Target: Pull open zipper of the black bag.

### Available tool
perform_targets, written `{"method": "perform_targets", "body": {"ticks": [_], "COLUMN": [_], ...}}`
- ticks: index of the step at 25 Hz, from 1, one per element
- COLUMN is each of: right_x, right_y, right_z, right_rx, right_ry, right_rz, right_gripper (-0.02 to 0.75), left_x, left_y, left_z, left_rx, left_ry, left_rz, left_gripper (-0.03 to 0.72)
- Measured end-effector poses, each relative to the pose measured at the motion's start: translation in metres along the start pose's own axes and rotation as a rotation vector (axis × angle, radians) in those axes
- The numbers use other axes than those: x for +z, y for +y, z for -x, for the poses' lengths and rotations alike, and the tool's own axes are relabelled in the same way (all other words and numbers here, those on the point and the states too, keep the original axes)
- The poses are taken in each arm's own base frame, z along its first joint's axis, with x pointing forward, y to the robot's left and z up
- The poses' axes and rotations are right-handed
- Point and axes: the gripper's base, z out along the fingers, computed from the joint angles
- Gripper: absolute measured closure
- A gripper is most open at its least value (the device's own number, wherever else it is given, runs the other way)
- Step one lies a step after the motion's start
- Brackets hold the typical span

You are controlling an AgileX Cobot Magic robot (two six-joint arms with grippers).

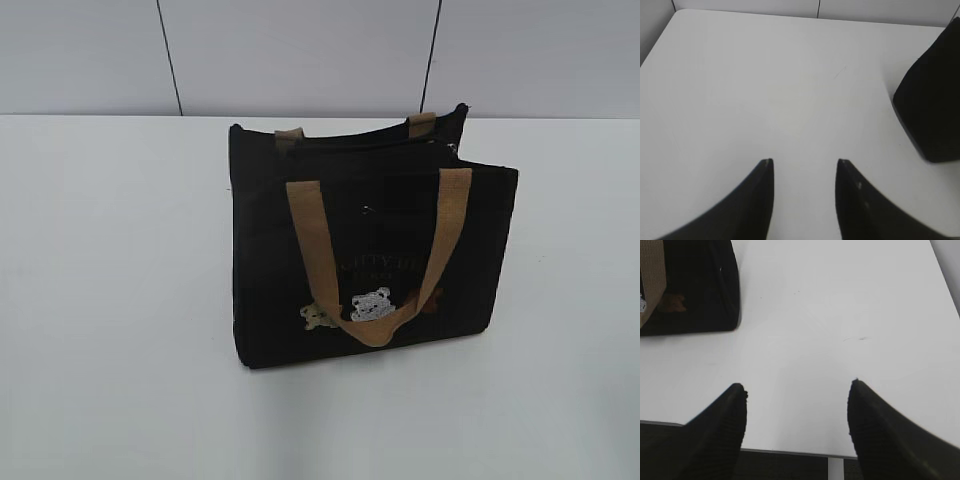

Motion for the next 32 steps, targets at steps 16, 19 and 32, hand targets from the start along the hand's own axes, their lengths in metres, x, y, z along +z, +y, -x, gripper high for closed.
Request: {"method": "perform_targets", "body": {"ticks": [16, 19, 32], "right_x": [0.0000, 0.0000, 0.0000], "right_y": [0.0001, 0.0001, 0.0001], "right_z": [0.0001, 0.0001, 0.0001], "right_rx": [0.002, 0.002, 0.002], "right_ry": [-0.001, -0.001, -0.001], "right_rz": [-0.001, -0.001, -0.001], "right_gripper": [0.254, 0.254, 0.254], "left_x": [0.0000, 0.0000, 0.0000], "left_y": [0.0000, 0.0000, 0.0000], "left_z": [0.0000, 0.0000, 0.0000], "left_rx": [0.000, 0.000, 0.000], "left_ry": [0.000, 0.000, 0.000], "left_rz": [0.000, 0.000, 0.000], "left_gripper": [0.377, 0.377, 0.377]}}
